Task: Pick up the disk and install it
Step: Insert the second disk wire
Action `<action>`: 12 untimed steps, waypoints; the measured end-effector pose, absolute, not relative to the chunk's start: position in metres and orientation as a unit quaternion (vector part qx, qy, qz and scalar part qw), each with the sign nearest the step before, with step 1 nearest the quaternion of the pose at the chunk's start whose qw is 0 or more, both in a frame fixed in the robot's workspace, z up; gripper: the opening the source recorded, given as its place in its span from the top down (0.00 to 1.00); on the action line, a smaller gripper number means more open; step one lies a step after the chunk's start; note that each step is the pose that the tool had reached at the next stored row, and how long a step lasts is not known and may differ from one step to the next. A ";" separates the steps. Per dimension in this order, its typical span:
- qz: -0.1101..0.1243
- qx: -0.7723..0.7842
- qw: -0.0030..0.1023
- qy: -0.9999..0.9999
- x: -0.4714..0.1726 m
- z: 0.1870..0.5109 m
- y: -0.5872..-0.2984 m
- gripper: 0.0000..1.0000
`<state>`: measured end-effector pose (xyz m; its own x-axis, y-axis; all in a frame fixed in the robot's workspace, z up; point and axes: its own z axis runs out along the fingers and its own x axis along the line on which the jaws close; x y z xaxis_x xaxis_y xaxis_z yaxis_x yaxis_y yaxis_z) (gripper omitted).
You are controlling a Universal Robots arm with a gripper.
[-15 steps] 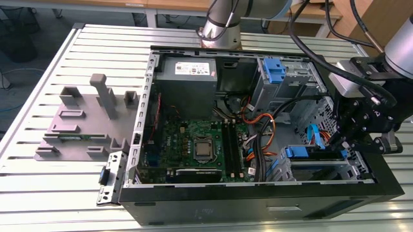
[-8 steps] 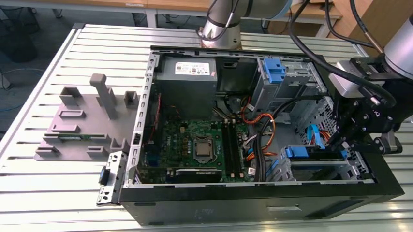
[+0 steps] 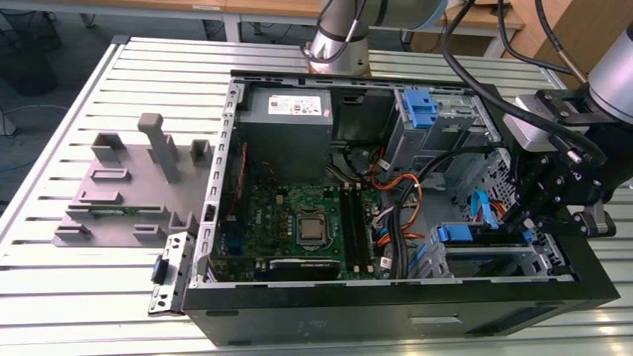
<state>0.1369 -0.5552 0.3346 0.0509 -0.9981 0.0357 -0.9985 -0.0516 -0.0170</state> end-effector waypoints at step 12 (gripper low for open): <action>0.019 0.725 0.006 -0.689 0.137 0.334 -0.555 0.73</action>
